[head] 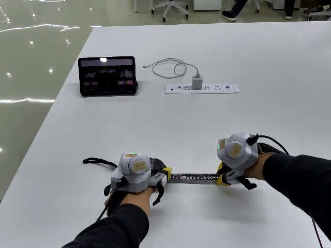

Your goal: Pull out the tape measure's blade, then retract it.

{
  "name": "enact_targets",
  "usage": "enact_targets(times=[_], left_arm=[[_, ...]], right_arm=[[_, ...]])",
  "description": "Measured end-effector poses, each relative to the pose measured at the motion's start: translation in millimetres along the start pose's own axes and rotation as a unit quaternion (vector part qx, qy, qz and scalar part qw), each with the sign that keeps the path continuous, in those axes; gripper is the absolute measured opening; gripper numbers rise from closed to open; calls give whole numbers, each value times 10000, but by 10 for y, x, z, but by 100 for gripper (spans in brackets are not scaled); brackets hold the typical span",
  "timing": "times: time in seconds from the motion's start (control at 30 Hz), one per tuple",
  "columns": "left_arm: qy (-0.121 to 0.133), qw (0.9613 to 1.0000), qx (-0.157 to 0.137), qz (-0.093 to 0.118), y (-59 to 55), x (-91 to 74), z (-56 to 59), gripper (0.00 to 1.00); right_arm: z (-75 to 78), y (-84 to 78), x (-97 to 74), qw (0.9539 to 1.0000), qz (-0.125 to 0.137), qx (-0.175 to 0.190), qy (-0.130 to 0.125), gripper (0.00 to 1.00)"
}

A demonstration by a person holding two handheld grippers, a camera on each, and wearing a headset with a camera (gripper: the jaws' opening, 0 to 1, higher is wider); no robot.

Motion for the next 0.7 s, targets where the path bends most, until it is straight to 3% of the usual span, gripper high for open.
enact_targets(times=[0.7], left_arm=[[-3, 10000, -28, -28, -4, 2, -2, 60]], right_arm=[[-16, 105, 53, 9999, 129, 26, 2, 10]])
Point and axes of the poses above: the centre of the closed fingertips' face, and the gripper's own axes: x roughly forward along the fingers, z roughly to its right, y roughly out of its top, the point moved 1 cm from there along -x, roughly backward along the fingers, and after that the axes turned 4 degrees about x, right-handed, at the moved point
